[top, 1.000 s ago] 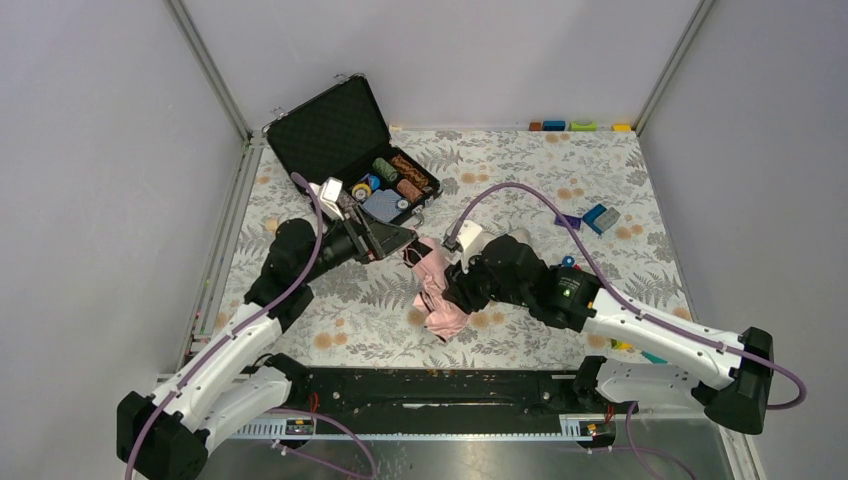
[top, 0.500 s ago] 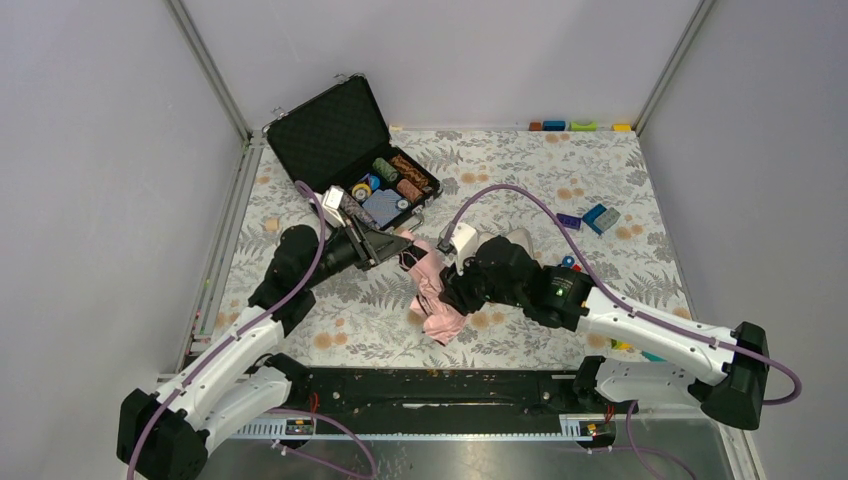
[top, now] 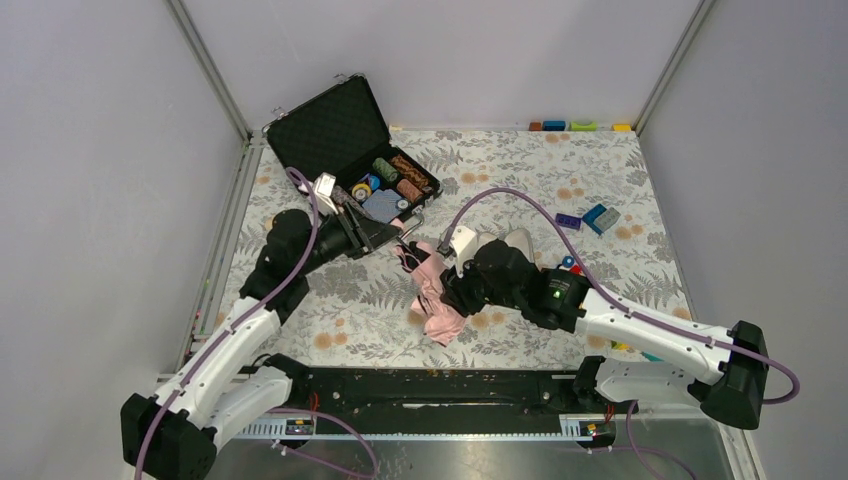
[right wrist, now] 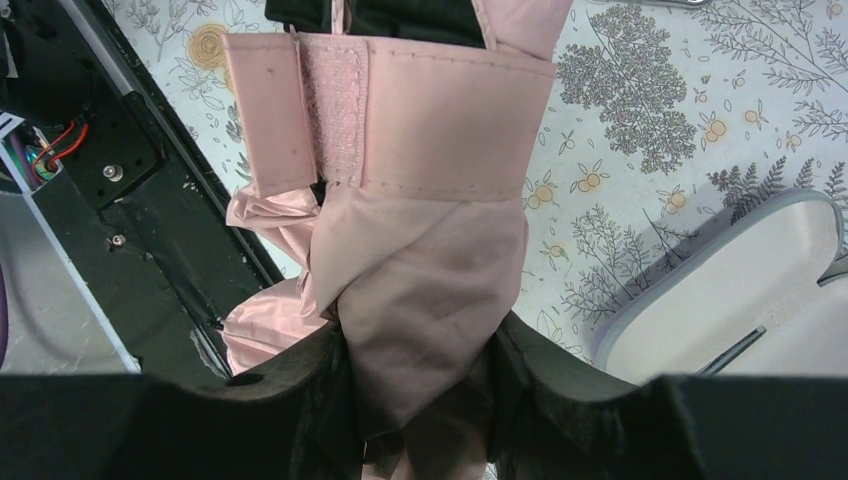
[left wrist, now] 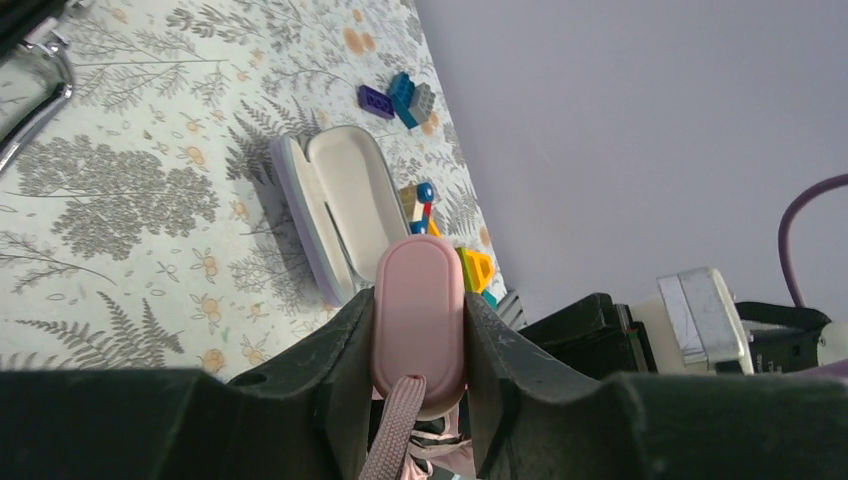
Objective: Open the umbrella
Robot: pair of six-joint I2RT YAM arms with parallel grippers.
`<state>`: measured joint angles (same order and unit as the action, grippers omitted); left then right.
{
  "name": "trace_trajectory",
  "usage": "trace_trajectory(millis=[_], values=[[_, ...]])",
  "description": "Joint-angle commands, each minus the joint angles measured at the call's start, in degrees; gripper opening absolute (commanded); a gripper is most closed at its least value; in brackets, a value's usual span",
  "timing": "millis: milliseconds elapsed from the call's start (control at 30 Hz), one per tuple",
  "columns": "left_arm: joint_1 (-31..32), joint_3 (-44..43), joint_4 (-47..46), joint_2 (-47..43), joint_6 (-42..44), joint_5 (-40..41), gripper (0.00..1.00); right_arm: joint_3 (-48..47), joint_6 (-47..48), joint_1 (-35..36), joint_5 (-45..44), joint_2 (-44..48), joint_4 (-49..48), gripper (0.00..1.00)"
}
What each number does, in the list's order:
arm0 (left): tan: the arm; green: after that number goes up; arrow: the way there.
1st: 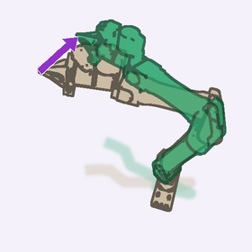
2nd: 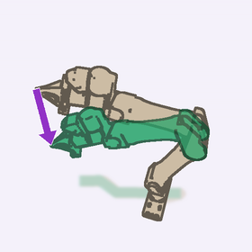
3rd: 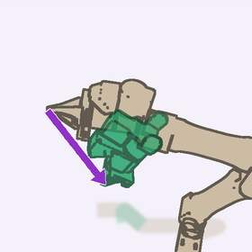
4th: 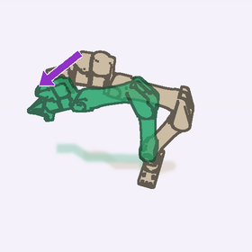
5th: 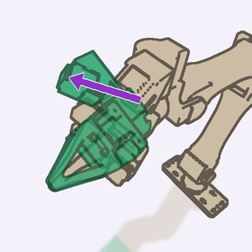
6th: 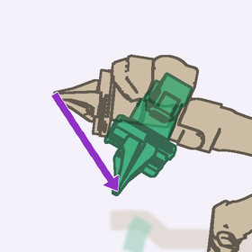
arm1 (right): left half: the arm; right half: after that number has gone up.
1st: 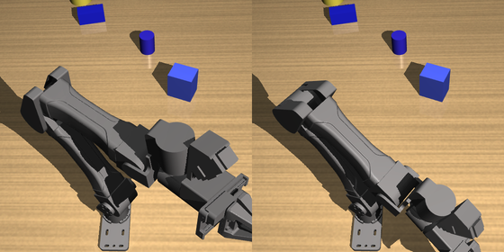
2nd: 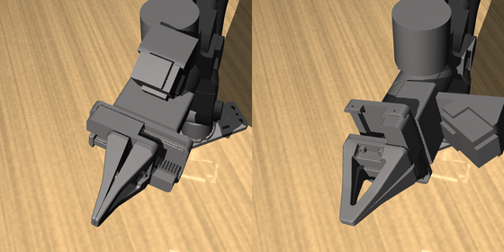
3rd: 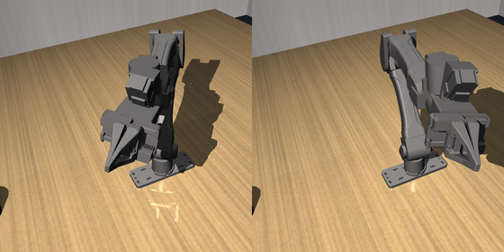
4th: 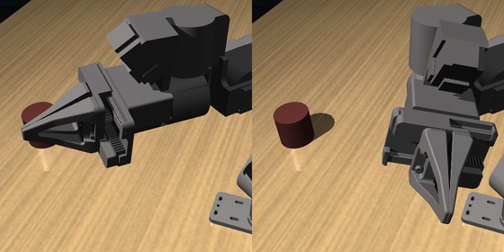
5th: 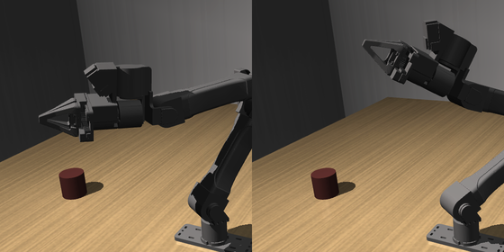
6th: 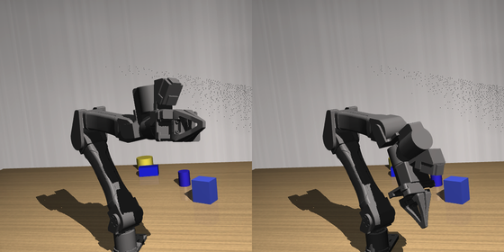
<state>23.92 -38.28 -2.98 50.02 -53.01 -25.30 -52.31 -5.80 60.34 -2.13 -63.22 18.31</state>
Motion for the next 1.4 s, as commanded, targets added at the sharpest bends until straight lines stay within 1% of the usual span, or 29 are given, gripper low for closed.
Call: trace_trajectory(millis=[0, 133, 233, 367, 500, 633, 667, 933, 1133, 1367], values=[[-3.9, -5.9, 1.0, 0.9, 5.3, -0.9, 0.00, 1.6, -1.5, 0.5, -3.5, 0.7, 1.3, 0.00], [-10.2, -10.1, 2.9, 2.2, 6.9, -5.3, 0.00, 2.2, -2.2, 0.5, -3.9, 2.0, 1.8, 0.00], [-16.4, -16.6, 7.5, 5.1, 9.0, -8.3, 0.00, 1.4, -3.4, 0.4, -2.1, 2.8, 4.4, 0.00], [-23.3, -23.8, 12.1, 9.3, 13.2, -9.9, 0.00, 2.1, -4.4, 0.5, -1.2, 4.0, 9.0, 0.00], [-31.8, -27.2, 11.1, 12.7, 12.6, -15.7, 0.00, 4.3, -5.3, 0.5, -0.5, 5.7, 13.0, 0.00], [-38.3, -30.6, 12.6, 15.3, 14.2, -18.4, 0.00, 6.6, -7.2, 0.5, 1.9, 7.6, 15.7, 0.00], [-39.1, -31.1, 13.0, 15.5, 14.7, -18.4, 0.00, 7.3, -7.4, 0.5, 3.7, 8.0, 15.9, 0.00], [-42.7, -34.8, 17.4, 17.4, 18.9, -16.4, 0.00, 9.7, -9.4, 0.5, 8.6, 10.5, 18.0, 0.00], [-45.6, -36.5, 18.0, 19.2, 19.3, -15.8, 0.00, 11.0, -10.9, 0.5, 10.2, 13.1, 19.4, 0.00], [-47.9, -36.4, 17.9, 20.8, 19.4, -14.3, 0.00, 12.5, -11.9, 0.5, 12.5, 16.3, 20.4, 0.00]])
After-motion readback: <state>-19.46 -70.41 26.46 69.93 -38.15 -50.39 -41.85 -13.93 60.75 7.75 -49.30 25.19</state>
